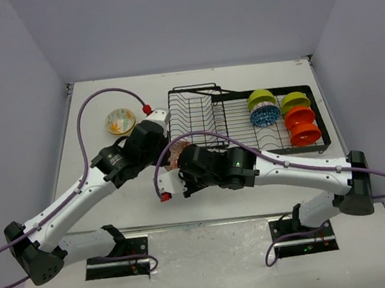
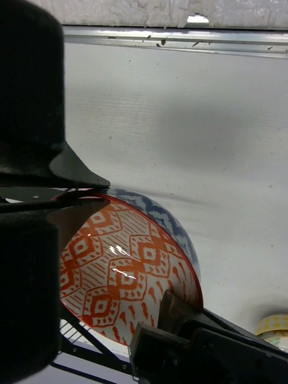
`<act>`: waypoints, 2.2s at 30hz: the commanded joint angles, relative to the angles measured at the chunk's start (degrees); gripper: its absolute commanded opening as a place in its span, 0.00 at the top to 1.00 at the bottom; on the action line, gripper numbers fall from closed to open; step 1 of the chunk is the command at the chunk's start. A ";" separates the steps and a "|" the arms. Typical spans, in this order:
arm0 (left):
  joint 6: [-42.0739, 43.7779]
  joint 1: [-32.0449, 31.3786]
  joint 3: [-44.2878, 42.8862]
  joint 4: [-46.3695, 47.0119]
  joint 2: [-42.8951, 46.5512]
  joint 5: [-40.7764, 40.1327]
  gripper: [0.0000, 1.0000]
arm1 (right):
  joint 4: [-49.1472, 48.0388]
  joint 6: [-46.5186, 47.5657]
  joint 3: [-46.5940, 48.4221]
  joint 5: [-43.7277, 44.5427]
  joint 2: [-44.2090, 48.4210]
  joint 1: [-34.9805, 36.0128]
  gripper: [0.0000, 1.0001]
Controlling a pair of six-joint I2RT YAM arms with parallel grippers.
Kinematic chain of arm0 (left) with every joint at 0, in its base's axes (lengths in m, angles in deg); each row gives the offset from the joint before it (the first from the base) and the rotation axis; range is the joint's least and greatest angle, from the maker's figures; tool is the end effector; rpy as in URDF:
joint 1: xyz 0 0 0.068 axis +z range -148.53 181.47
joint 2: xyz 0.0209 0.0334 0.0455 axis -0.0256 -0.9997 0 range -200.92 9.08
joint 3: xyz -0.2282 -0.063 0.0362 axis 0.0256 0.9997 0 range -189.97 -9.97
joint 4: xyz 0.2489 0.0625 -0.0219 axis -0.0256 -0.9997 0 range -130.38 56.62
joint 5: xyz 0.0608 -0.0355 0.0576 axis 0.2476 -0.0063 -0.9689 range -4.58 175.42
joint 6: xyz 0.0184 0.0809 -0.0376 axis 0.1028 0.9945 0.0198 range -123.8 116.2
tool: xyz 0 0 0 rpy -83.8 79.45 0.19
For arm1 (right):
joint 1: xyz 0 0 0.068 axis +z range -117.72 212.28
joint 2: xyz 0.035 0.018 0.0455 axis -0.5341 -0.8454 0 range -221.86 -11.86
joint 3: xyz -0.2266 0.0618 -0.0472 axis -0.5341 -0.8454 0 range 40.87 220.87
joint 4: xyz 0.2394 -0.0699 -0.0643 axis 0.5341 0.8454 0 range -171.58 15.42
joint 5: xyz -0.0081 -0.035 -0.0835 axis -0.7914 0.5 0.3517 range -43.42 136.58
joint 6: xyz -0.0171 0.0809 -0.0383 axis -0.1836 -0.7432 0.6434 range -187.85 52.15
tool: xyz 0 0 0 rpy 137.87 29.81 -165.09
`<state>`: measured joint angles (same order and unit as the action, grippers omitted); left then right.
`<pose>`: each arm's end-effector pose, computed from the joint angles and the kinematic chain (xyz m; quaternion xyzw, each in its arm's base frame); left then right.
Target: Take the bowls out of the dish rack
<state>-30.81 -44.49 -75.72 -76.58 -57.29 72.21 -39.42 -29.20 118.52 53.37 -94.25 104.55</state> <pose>0.2083 -0.1885 0.2748 0.1060 0.9087 -0.1466 0.3762 0.1129 0.3213 0.2676 -0.7524 0.5444 0.0533 0.3670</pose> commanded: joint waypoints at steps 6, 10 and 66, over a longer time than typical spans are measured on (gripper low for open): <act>-7.00 1.04 -1.48 -1.71 3.87 -18.76 1.00 | -15.49 -2.61 -4.42 10.43 3.98 0.06 0.01; -7.98 12.79 2.72 3.10 8.88 -14.25 1.00 | -24.03 -5.69 -9.96 17.80 10.48 -0.02 0.01; -14.05 33.65 24.82 27.05 10.54 -3.05 0.00 | -36.26 -84.86 -34.23 1.75 37.05 -54.77 0.01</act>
<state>-47.24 -10.72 -46.70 -41.24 -51.28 69.65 -69.74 -103.66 85.08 60.82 -54.16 53.54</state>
